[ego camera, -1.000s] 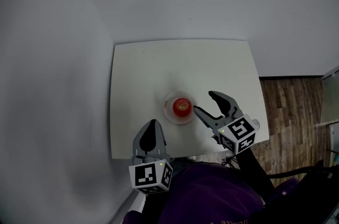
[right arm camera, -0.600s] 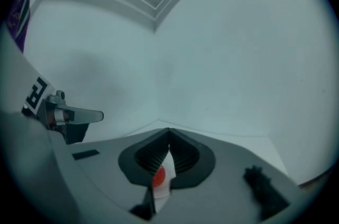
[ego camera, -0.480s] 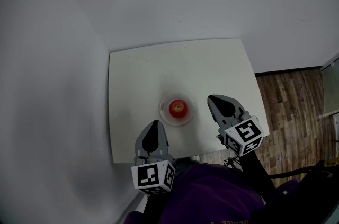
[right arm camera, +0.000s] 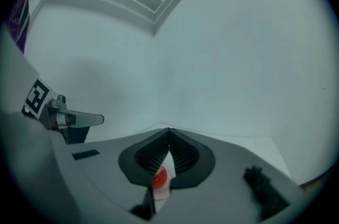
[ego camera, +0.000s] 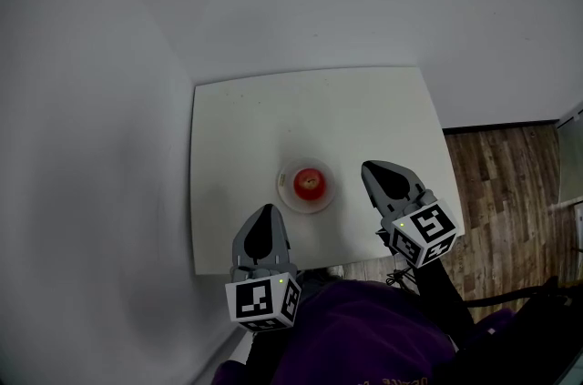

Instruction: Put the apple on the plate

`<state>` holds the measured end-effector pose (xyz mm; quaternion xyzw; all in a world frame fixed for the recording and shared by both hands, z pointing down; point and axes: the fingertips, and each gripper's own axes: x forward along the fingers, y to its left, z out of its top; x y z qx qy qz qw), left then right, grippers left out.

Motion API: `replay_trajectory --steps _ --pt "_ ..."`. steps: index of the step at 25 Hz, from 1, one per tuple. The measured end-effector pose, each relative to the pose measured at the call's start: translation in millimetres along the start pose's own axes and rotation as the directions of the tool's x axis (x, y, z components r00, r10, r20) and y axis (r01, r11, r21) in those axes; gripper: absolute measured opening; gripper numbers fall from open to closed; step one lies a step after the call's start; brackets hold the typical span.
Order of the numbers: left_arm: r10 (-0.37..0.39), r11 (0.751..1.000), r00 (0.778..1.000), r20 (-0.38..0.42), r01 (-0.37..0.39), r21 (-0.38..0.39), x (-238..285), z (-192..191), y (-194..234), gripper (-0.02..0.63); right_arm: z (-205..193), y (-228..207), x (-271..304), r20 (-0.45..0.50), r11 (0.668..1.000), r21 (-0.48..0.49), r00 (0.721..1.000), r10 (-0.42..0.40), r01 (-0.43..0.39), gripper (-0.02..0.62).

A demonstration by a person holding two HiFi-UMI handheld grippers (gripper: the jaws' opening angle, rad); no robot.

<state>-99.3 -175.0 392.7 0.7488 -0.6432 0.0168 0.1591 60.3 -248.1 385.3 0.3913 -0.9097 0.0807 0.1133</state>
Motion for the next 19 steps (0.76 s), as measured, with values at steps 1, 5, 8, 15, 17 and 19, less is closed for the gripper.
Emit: replay_trajectory --steps 1,5,8,15,17,19 --pt "0.002 1.000 1.000 0.001 -0.002 -0.001 -0.1 0.3 0.3 0.008 0.3 0.0 0.4 -0.001 1.000 -0.003 1.000 -0.001 0.001 0.011" --pt "0.008 1.000 1.000 0.004 -0.008 -0.002 -0.2 0.7 1.0 0.008 -1.2 0.4 1.7 -0.005 1.000 -0.004 1.000 0.004 -0.004 0.011" --pt "0.005 1.000 1.000 0.007 -0.005 0.002 -0.5 0.7 0.0 0.008 -0.7 -0.4 1.1 -0.004 1.000 -0.014 1.000 -0.001 0.001 0.011" --pt "0.010 1.000 1.000 0.007 -0.010 0.001 -1.4 -0.3 -0.5 0.008 -2.3 -1.8 0.3 0.000 1.000 -0.011 1.000 -0.003 0.003 0.011" --pt "0.011 1.000 1.000 0.006 -0.012 0.001 -2.3 -0.1 -0.4 0.008 -1.8 -1.0 0.2 0.002 1.000 -0.010 1.000 -0.001 0.001 0.011" --pt "0.014 1.000 1.000 0.006 -0.014 0.003 -3.5 0.1 0.1 0.008 -1.1 0.6 0.3 0.004 1.000 -0.010 1.000 0.001 -0.001 0.011"
